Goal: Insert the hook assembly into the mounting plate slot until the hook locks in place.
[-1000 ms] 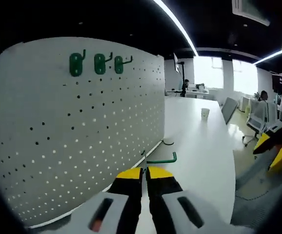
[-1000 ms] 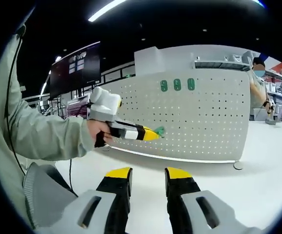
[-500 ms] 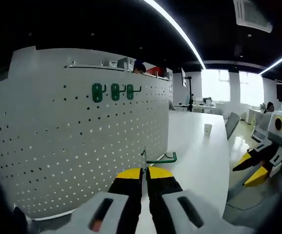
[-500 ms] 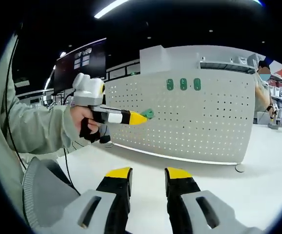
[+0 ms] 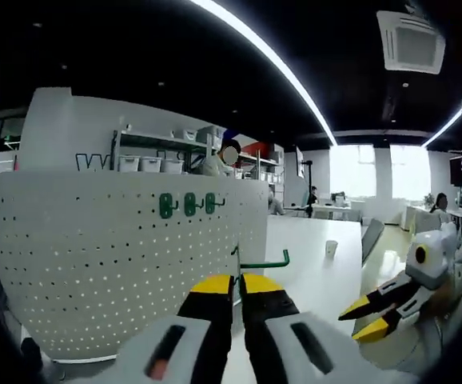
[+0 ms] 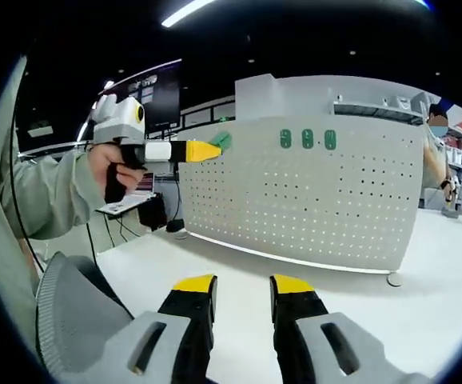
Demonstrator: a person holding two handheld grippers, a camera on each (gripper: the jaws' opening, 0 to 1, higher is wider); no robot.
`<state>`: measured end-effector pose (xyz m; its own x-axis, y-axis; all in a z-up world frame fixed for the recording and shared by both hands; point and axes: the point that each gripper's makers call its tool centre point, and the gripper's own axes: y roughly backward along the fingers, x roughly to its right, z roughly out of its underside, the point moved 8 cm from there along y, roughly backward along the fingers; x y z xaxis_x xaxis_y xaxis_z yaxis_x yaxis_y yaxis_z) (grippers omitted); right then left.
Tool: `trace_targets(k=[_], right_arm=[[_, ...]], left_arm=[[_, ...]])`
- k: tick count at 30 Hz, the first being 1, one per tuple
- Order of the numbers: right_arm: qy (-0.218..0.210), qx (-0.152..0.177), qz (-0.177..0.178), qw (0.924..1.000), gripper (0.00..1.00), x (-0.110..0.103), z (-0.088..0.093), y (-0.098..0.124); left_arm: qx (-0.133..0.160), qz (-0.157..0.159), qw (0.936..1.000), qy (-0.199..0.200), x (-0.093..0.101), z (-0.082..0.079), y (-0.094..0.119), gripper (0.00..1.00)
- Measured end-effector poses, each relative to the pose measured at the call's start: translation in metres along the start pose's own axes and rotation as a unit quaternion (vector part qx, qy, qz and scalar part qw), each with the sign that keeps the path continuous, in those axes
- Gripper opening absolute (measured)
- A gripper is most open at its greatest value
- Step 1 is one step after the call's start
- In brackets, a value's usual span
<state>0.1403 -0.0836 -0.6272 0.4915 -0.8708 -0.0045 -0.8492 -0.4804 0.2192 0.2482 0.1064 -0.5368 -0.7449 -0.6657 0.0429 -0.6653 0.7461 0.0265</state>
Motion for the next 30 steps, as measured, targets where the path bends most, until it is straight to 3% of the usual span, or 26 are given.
trace_targets(k=[14, 24, 30], right_arm=[[0.008, -0.001, -0.007, 0.9999, 0.25, -0.002, 0.0, -0.001], [0.03, -0.002, -0.024, 0.9993, 0.24, -0.009, -0.001, -0.002], [0.017, 0.0, -0.033, 0.9993, 0.24, -0.008, -0.003, -0.001]], left_arm=[[0.024, 0.008, 0.9997, 0.006, 0.009, -0.013, 0.003, 0.03], [0.025, 0.009, 0.9996, 0.001, 0.01, -0.014, 0.003, 0.03], [0.024, 0.008, 0.9997, -0.001, 0.011, -0.014, 0.004, 0.03]])
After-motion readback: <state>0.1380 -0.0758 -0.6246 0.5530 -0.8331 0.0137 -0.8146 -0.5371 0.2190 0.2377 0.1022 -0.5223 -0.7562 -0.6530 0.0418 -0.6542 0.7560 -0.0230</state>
